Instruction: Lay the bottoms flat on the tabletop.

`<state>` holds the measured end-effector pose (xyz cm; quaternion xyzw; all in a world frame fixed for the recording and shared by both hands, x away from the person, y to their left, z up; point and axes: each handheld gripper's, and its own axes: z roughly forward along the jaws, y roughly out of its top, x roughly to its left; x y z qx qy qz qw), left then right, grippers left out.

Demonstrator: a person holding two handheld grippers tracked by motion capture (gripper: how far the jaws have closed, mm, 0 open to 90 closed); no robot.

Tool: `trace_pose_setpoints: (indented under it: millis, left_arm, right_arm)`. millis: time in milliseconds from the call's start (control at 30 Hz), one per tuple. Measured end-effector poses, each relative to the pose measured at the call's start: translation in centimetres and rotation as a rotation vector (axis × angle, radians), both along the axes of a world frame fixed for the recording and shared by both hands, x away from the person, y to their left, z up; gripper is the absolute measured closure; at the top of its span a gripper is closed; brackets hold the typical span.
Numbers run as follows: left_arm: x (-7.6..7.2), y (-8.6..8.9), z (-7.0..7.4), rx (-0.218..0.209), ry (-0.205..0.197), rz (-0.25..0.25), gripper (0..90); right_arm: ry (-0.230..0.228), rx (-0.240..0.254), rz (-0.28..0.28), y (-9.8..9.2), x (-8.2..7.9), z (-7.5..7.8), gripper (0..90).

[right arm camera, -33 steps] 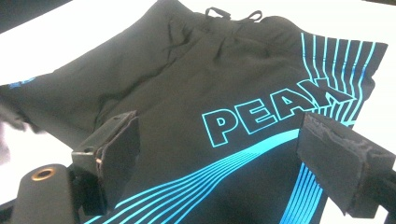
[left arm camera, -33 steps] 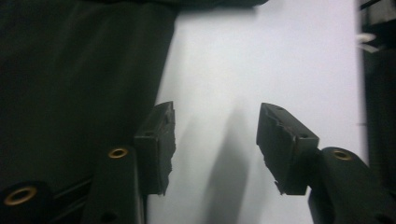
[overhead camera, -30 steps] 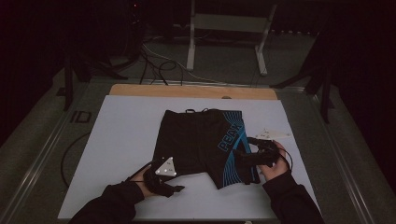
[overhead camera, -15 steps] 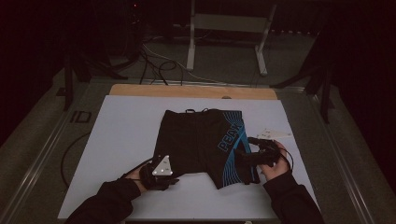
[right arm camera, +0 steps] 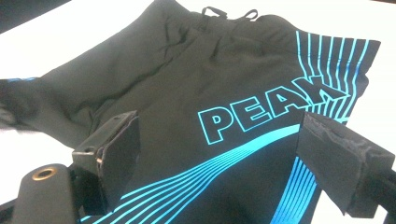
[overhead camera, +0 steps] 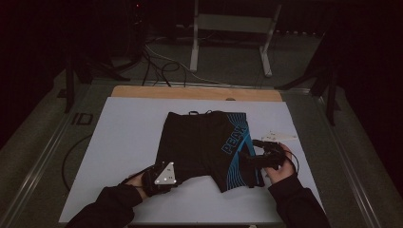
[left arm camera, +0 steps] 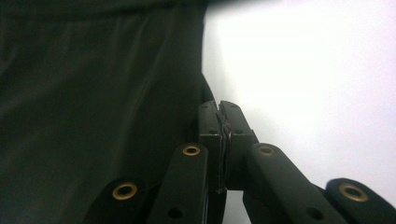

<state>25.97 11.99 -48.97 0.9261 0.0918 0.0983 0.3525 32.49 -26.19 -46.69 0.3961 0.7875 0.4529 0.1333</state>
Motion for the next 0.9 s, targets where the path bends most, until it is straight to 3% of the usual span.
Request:
trace_pose_setpoints:
  millis: [300,433,500,700,900]
  left_arm:
    - [-1.6,1.5,3.1,-0.137,0.008,-0.028,89.6]
    - [-1.8,1.5,3.2,-0.114,0.009,-0.033,88.6]
    - [-1.8,1.4,3.0,-0.131,0.055,-0.05,89.0]
    - [-2.2,-0.1,1.6,-0.092,0.101,-0.088,67.9]
    - [-2.1,-1.9,0.3,-0.073,0.124,-0.109,66.0]
  right_arm:
    - [-0.002,0.007,-0.008,-0.1,0.0,0.2,14.0]
    - [-0.003,0.007,-0.007,-0.1,0.0,0.2,14.0]
    - [-0.002,0.004,-0.006,-0.1,0.0,0.2,14.1]
    - [-0.002,0.006,-0.005,-0.1,0.0,0.1,14.1]
    - [0.004,0.004,-0.001,0.1,0.0,0.1,14.0]
